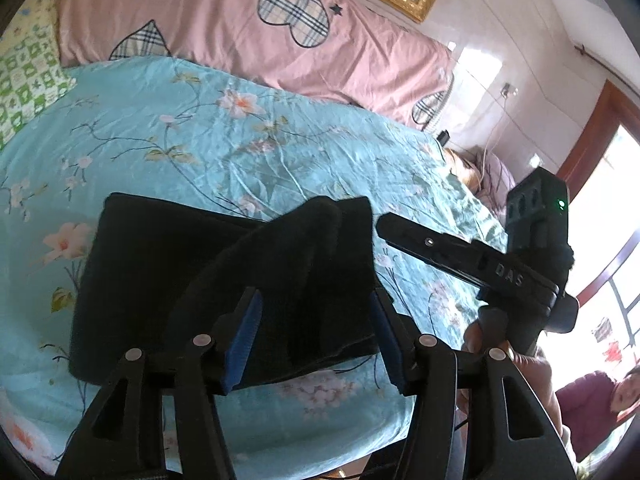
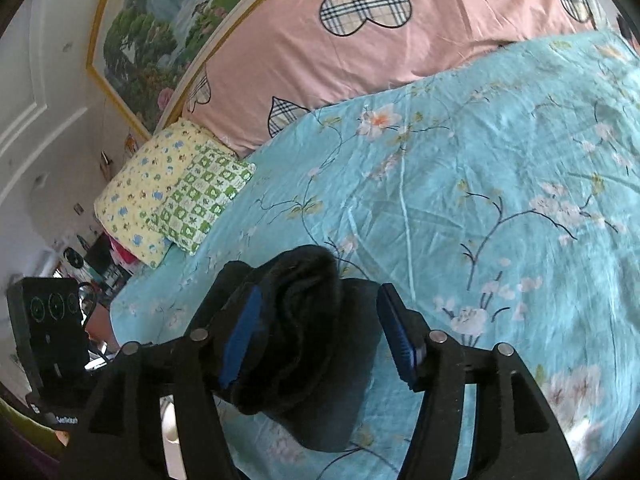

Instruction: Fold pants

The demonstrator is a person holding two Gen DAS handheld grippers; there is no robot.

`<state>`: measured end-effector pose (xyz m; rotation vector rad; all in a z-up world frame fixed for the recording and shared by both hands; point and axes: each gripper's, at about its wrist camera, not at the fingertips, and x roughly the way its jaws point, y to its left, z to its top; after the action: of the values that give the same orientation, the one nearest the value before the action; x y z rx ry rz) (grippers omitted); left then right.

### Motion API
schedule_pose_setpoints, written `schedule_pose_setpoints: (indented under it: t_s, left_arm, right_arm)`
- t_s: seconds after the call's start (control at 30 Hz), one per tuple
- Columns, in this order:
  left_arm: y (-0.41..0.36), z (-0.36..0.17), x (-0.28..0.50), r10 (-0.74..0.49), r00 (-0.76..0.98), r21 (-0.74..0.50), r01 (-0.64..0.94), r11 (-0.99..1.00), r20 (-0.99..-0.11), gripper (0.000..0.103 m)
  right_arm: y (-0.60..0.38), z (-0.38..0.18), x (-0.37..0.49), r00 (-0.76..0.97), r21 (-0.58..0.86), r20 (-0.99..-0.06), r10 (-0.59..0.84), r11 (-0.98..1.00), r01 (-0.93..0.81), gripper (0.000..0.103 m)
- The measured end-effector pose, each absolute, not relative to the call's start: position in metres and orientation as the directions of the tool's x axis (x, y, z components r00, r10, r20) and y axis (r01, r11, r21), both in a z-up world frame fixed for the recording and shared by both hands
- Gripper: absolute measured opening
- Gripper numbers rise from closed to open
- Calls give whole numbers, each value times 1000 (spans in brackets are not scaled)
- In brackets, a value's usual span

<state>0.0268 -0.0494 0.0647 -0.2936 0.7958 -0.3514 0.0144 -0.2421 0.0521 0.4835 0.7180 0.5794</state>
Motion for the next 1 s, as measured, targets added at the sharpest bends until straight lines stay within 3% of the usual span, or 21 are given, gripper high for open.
schedule_pose_setpoints:
  t_s: [0.43, 0.57, 0.77, 1.0]
  left_arm:
    - [-8, 65, 24, -359, 687, -409, 98, 907, -632, 60]
    - [5, 64, 23, -342, 697, -417, 69, 906, -630, 63]
    - [28, 59, 24, -319, 702, -436, 14, 900, -637, 65]
    - [50, 50, 25, -304, 700, -460, -39, 887, -646, 67]
  right_arm:
    - [-203, 75, -2, 641, 458, -515, 569, 815, -355, 76]
    - [-197, 81, -9, 664, 434, -520, 537, 836, -336, 88]
    - [-185, 81, -12, 669, 401, -561, 487, 867, -295, 97]
    - [-180, 67, -10, 653, 395, -615, 441, 890, -229, 97]
